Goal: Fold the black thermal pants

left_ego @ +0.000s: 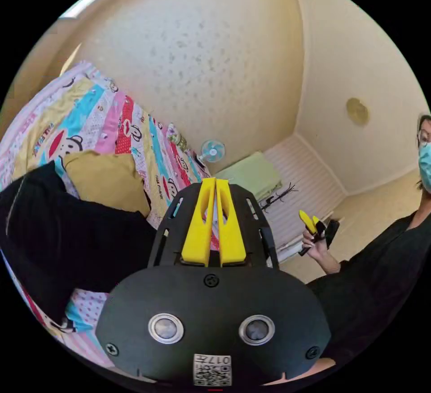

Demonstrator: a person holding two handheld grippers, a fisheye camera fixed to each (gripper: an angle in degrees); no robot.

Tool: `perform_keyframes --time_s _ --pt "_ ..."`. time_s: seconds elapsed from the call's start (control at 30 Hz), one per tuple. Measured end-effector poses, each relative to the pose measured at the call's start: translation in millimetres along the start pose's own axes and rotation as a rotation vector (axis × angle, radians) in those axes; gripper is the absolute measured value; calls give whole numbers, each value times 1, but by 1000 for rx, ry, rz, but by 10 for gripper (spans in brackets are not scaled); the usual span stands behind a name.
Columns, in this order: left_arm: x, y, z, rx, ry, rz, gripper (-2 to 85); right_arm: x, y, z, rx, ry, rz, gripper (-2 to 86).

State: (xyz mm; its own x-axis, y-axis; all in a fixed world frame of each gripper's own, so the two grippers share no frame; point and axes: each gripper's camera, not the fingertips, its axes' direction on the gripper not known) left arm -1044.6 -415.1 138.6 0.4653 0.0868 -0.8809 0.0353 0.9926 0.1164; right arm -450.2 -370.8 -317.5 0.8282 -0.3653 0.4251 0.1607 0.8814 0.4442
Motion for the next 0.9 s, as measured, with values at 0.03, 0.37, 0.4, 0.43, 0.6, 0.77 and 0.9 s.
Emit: perform_keyframes --time_s 0.03,0.37,0.4,0.43,0.6,0.77,0.9 --pt "3 -4 1 -9 -54 -17 -8 1 -4 0 12 -15 -3 168" --pt "-142 176 -93 319 -379 -952 110 39 17 -42 111 67 165 179" --pt "-156 193 -98 304 -406 -1007 111 44 18 -46 118 67 199 180" --pt "-163 201 -101 297 -416 -1032 111 48 18 -49 119 64 231 180" --pt "-204 228 -104 283 -392 -1088 111 59 6 -43 115 15 343 181" --pt "-209 234 -90 330 -327 -1128 60 52 -11 -31 121 -41 326 174" --pt "-162 214 -84 421 -220 -961 8 43 -18 -25 108 -42 296 175"
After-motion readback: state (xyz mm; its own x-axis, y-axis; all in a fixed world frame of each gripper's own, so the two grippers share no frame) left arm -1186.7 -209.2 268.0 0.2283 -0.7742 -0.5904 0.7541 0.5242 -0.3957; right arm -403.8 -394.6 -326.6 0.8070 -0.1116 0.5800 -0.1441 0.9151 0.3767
